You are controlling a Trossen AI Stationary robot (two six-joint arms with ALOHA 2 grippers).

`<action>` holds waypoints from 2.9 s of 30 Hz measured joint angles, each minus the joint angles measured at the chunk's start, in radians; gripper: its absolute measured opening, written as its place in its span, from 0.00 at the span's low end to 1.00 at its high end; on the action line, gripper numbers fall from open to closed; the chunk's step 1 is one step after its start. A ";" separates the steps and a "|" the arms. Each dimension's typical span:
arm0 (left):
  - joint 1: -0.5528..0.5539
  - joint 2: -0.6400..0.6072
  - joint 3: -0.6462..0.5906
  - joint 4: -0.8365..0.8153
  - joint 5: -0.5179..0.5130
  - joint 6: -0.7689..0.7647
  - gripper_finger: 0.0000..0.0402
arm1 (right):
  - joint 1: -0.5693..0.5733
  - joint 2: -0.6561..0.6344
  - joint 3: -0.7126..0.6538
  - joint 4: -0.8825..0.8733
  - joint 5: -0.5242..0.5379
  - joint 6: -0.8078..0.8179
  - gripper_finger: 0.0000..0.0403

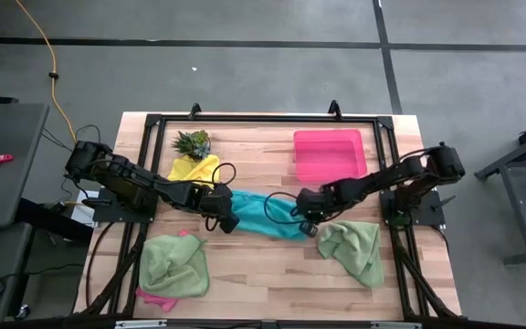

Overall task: Fold microfiber towels
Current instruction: Fold the blue microfiber cloth

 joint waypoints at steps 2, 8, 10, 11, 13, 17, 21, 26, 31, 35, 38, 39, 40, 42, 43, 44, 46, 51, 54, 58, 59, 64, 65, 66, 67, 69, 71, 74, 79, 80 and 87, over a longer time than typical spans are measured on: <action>0.000 0.000 0.000 0.000 0.000 0.000 0.00 | 0.001 0.000 0.000 -0.002 -0.011 -0.010 0.22; 0.000 0.000 0.000 0.000 0.000 0.000 0.00 | -0.019 -0.013 0.000 -0.013 -0.015 0.002 0.48; 0.000 0.000 0.000 0.000 0.000 0.000 0.00 | -0.030 -0.030 0.000 -0.062 -0.013 0.002 0.54; 0.000 0.000 0.000 0.000 0.000 0.000 0.00 | -0.035 -0.038 0.000 -0.089 -0.007 0.001 0.56; 0.000 0.000 0.000 0.000 0.000 0.000 0.00 | -0.043 -0.060 0.000 -0.155 0.015 -0.016 0.60; 0.000 0.000 0.000 0.000 0.000 0.000 0.00 | -0.060 -0.104 -0.019 -0.171 0.012 -0.033 0.61; 0.000 0.000 0.000 0.000 0.000 0.010 0.00 | -0.105 -0.168 -0.153 0.020 -0.148 0.079 0.60; 0.000 0.000 0.000 -0.001 0.000 0.009 0.00 | -0.139 -0.306 -0.333 0.372 -0.167 0.399 0.59; 0.001 0.000 0.000 0.000 0.000 0.021 0.00 | -0.152 -0.335 -0.504 0.698 -0.178 0.823 0.59; 0.001 0.000 0.000 0.002 0.000 0.026 0.00 | -0.138 -0.336 -0.572 0.780 -0.171 0.953 0.59; 0.001 0.000 0.000 0.003 0.000 0.026 0.00 | -0.125 -0.335 -0.587 0.816 -0.169 1.020 0.59; 0.001 0.000 0.000 0.003 0.000 0.026 0.00 | -0.122 -0.336 -0.587 0.823 -0.166 1.038 0.59; 0.001 0.000 0.000 0.003 0.000 0.026 0.00 | -0.119 -0.336 -0.588 0.824 -0.158 1.059 0.59; 0.001 0.000 0.000 0.004 0.000 0.025 0.00 | -0.114 -0.335 -0.589 0.825 -0.134 1.097 0.59; 0.001 0.000 0.000 0.004 0.000 0.026 0.00 | -0.114 -0.335 -0.589 0.828 -0.117 1.117 0.59; 0.001 0.000 0.000 0.004 0.000 0.026 0.00 | -0.114 -0.335 -0.589 0.828 -0.101 1.134 0.59; 0.001 0.000 0.000 0.005 0.000 0.023 0.00 | -0.114 -0.335 -0.589 0.826 -0.081 1.159 0.59; 0.001 0.000 0.000 0.008 0.000 0.023 0.00 | -0.114 -0.297 -0.589 0.867 -0.059 1.232 0.59; 0.001 0.000 0.000 0.014 0.000 0.023 0.00 | -0.114 -0.253 -0.589 0.911 -0.060 1.249 0.59; 0.001 0.000 0.000 0.017 0.000 0.024 0.00 | -0.114 -0.181 -0.588 1.005 -0.060 1.287 0.59; 0.001 0.000 0.000 0.018 0.000 0.025 0.00 | -0.114 -0.162 -0.582 1.015 -0.064 1.290 0.59; 0.001 0.000 0.000 0.021 0.000 0.026 0.00 | -0.114 -0.096 -0.534 1.031 -0.060 1.291 0.59; 0.001 0.000 0.000 0.020 0.000 0.026 0.00 | -0.114 -0.082 -0.523 1.031 -0.059 1.289 0.59; 0.001 0.000 0.000 0.021 0.000 0.026 0.00 | -0.114 -0.069 -0.512 1.031 -0.058 1.287 0.59; 0.001 0.000 0.000 0.020 0.000 0.026 0.00 | -0.116 -0.058 -0.505 1.031 -0.048 1.285 0.59; 0.001 0.000 0.000 0.020 -0.001 0.026 0.00 | -0.117 -0.041 -0.495 1.032 -0.017 1.282 0.59; 0.001 0.000 0.000 0.020 -0.001 0.026 0.00 | -0.118 -0.036 -0.491 1.025 0.025 1.275 0.59; 0.001 0.000 0.000 0.020 0.001 0.031 0.00 | -0.118 -0.041 -0.491 1.014 0.109 1.218 0.59; 0.001 0.000 0.000 0.020 0.005 0.033 0.00 | -0.119 -0.047 -0.494 1.013 0.200 1.139 0.59; 0.001 0.000 0.000 0.019 0.005 0.034 0.00 | -0.119 -0.048 -0.495 1.014 0.199 1.129 0.59; 0.001 0.000 0.000 0.019 0.021 0.034 0.00 | -0.119 -0.165 -0.496 0.879 0.161 1.022 0.59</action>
